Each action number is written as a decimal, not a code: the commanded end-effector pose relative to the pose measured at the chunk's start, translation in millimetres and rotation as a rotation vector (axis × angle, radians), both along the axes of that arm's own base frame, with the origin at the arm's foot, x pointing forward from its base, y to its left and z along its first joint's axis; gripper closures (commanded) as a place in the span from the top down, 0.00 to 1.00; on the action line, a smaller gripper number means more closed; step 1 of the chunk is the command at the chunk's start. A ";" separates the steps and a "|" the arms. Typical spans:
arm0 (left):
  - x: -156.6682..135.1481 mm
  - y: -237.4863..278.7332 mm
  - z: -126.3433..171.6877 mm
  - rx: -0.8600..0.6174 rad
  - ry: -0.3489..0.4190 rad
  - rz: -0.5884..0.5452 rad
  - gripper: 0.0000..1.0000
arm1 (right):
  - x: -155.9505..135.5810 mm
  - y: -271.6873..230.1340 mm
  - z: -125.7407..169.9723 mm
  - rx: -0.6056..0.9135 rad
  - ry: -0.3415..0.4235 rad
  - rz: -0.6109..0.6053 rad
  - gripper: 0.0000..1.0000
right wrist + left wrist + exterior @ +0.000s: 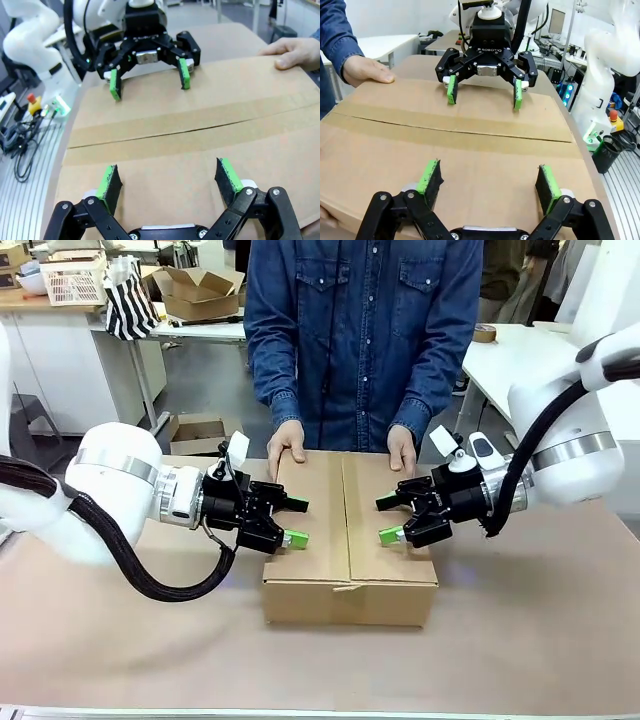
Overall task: Pack the gift set into the box.
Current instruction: Press and hold the closed box until the human finishes sealing it.
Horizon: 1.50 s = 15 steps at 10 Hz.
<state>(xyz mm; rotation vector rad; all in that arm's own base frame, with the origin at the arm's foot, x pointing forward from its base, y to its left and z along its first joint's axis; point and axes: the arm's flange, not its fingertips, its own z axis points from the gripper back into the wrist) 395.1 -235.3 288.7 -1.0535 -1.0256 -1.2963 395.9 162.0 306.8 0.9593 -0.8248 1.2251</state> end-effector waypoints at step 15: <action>0.1 1.4 -4.4 -0.002 0.010 0.001 1.00 | -1.5 -0.6 -4.4 -0.001 0.017 -0.009 1.00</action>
